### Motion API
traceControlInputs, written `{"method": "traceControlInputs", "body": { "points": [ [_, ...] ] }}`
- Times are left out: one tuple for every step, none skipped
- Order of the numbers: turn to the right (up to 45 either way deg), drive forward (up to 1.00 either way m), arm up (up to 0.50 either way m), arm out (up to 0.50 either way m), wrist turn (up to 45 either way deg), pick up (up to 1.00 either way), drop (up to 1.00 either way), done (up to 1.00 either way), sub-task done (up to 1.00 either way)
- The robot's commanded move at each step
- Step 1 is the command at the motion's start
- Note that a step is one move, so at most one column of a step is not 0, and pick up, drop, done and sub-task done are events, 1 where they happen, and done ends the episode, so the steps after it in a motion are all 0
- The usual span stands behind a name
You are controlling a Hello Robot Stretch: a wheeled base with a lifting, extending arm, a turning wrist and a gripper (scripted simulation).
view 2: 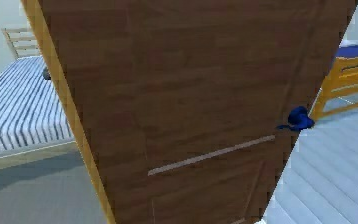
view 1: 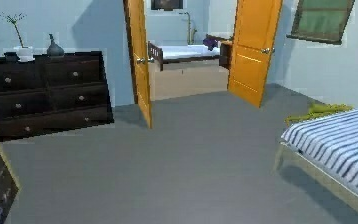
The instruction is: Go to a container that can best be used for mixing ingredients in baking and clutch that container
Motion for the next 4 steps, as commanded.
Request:
{"method": "traceControlInputs", "body": {
  "points": [
    [0.0,1.0,0.0,0.0,0.0,0.0,0.0,0.0,0.0],
    [0.0,1.0,0.0,0.0,0.0,0.0,0.0,0.0,0.0],
    [6.0,0.0,0.0,0.0,0.0,0.0,0.0,0.0,0.0],
    [0.0,0.4,0.0,0.0,0.0,0.0,0.0,0.0,0.0]
  ]
}}
